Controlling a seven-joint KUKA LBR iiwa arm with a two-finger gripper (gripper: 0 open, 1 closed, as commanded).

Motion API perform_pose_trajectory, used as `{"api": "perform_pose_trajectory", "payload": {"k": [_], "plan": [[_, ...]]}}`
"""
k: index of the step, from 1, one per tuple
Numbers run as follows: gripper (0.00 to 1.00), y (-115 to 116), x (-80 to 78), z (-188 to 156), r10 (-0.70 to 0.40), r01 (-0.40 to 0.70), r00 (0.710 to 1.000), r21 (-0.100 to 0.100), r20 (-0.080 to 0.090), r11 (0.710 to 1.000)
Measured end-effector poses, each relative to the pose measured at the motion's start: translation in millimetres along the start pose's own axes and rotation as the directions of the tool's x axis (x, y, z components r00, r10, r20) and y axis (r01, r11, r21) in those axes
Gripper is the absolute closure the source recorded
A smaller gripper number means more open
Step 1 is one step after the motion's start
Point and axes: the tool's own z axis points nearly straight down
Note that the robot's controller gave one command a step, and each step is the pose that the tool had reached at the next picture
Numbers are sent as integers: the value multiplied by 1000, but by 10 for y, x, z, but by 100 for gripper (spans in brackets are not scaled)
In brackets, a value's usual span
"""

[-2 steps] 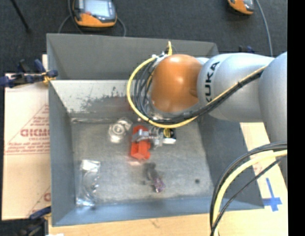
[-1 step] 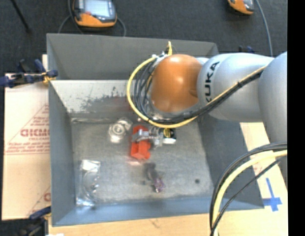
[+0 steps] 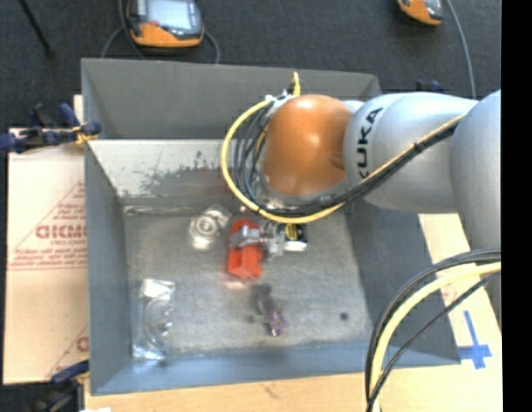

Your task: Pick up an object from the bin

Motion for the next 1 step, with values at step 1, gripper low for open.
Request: {"api": "perform_pose_trajectory", "payload": {"k": [1], "plan": [[100, 0, 0, 0, 0, 0, 1000, 0, 0, 1000]]}}
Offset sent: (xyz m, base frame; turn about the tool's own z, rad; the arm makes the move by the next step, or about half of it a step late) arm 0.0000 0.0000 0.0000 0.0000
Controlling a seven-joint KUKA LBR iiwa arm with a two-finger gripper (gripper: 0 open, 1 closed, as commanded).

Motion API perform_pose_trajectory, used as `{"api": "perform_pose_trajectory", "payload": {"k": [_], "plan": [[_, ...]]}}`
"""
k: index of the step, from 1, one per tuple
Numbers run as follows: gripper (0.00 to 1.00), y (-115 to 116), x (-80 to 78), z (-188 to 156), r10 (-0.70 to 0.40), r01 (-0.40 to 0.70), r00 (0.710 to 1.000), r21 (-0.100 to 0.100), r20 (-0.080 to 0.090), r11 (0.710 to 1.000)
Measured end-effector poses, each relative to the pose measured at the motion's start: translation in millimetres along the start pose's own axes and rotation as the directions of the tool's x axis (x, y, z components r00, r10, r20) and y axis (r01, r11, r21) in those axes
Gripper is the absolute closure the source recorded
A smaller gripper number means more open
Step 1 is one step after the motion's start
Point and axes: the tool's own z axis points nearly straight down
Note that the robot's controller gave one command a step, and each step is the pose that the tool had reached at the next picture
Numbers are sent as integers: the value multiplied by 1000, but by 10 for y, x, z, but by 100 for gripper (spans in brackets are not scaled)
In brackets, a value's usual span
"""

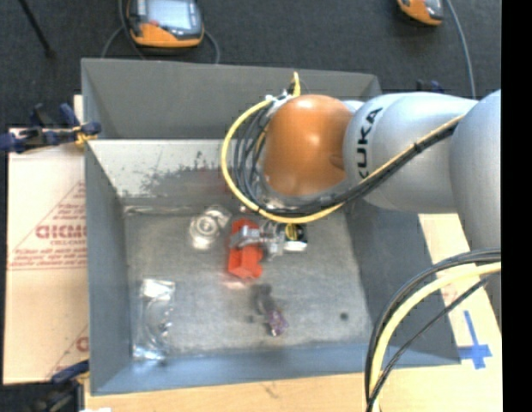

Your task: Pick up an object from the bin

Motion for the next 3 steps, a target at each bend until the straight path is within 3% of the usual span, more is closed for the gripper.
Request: {"api": "perform_pose_trajectory", "payload": {"k": [3], "plan": [[100, 0, 0, 0, 1, -1, 1000, 0, 0, 1000]]}}
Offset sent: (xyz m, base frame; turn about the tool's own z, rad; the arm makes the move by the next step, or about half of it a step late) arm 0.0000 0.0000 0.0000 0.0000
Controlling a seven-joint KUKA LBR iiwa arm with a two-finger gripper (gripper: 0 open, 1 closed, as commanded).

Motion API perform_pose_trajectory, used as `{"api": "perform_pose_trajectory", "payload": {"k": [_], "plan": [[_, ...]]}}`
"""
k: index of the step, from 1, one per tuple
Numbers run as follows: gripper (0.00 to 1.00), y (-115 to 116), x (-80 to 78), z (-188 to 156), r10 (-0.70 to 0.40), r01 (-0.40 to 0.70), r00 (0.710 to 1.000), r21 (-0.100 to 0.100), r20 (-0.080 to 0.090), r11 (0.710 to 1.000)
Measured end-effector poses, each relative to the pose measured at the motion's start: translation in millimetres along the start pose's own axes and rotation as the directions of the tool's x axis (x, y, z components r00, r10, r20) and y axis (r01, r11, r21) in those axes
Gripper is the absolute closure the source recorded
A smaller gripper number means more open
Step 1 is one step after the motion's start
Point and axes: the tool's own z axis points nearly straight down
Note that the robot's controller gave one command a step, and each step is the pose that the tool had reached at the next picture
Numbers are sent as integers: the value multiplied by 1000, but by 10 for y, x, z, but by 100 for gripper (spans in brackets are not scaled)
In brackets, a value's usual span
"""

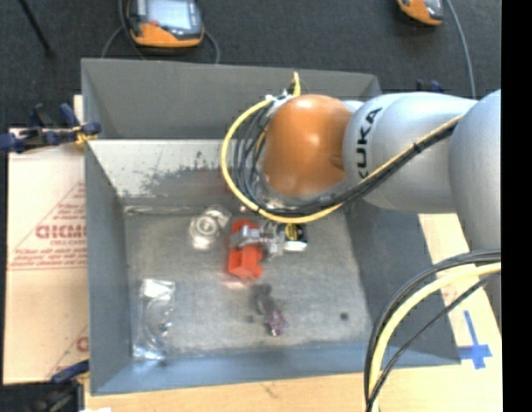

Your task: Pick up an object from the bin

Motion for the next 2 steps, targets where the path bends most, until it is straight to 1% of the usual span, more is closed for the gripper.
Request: {"api": "perform_pose_trajectory", "payload": {"k": [2], "plan": [[100, 0, 0, 0, 1, -1, 1000, 0, 0, 1000]]}}
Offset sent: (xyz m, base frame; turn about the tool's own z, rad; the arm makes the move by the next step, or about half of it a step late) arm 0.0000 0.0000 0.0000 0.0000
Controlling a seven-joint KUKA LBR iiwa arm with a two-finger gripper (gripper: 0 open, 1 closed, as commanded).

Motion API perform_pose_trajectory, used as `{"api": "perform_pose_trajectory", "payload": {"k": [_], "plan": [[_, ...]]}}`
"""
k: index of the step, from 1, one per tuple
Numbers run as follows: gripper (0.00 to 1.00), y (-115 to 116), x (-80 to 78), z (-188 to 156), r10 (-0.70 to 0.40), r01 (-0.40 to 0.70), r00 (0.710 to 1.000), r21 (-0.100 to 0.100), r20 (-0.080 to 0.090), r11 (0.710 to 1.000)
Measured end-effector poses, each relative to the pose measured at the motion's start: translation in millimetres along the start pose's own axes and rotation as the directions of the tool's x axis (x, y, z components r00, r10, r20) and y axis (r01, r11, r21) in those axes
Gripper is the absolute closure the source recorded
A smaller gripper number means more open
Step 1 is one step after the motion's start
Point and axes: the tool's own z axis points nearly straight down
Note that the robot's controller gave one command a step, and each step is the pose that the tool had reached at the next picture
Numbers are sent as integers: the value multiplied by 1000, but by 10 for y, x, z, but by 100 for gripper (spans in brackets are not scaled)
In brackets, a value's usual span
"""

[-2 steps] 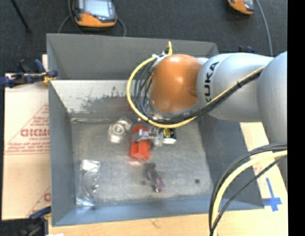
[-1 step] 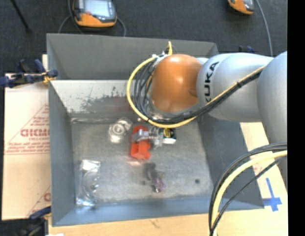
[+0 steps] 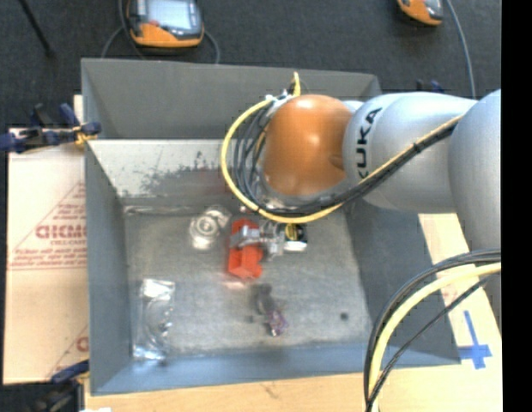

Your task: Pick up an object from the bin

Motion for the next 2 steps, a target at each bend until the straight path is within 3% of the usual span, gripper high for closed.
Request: {"api": "perform_pose_trajectory", "payload": {"k": [2], "plan": [[100, 0, 0, 0, 0, 0, 1000, 0, 0, 1000]]}}
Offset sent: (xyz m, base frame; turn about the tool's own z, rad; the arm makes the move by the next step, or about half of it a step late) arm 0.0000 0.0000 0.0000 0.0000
